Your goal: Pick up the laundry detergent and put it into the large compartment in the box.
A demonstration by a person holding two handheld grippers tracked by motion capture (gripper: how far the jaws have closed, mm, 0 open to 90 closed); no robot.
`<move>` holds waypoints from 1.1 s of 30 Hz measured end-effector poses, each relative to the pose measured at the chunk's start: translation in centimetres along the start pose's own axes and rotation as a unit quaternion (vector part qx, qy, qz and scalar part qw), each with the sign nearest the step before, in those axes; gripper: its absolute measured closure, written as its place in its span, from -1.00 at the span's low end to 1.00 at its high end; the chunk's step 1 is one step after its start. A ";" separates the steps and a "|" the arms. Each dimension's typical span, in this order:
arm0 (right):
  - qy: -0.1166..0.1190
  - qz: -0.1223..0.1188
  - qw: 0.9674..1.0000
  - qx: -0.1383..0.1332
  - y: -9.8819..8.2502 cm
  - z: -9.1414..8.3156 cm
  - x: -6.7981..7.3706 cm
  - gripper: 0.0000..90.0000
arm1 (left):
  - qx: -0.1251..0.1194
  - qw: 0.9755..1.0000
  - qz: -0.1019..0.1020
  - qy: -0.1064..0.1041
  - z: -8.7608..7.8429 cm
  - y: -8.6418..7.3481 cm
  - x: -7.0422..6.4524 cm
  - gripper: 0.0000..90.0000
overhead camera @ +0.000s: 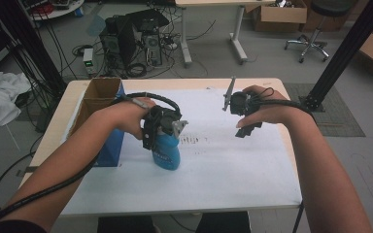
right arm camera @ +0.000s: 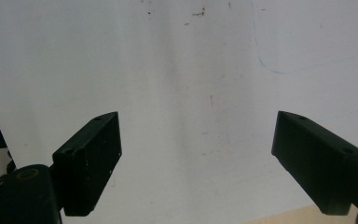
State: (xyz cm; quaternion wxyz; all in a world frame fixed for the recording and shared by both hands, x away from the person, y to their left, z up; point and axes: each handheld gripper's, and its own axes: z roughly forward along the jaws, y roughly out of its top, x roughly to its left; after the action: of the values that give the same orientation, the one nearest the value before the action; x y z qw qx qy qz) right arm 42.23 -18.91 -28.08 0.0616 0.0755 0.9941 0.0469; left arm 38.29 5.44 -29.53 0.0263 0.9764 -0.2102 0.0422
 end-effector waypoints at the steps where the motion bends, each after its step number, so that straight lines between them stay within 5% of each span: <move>1: 0.000 0.001 1.000 -0.002 0.0 0.0 0.0 -0.65 | 0.002 1.000 0.000 0.000 0.0 0.0 0.0 -0.63; 33: -0.001 0.003 1.000 0.000 0.0 0.3 -0.1 -0.65 | 0.007 1.000 0.005 0.005 -0.1 0.1 -0.1 -0.29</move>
State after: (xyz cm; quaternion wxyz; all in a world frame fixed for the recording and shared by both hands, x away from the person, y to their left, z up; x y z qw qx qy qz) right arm 42.37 -18.90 -28.33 0.0623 0.0788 0.9938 0.0469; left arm 38.13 5.40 -29.46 0.0207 0.9753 -0.2146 0.0482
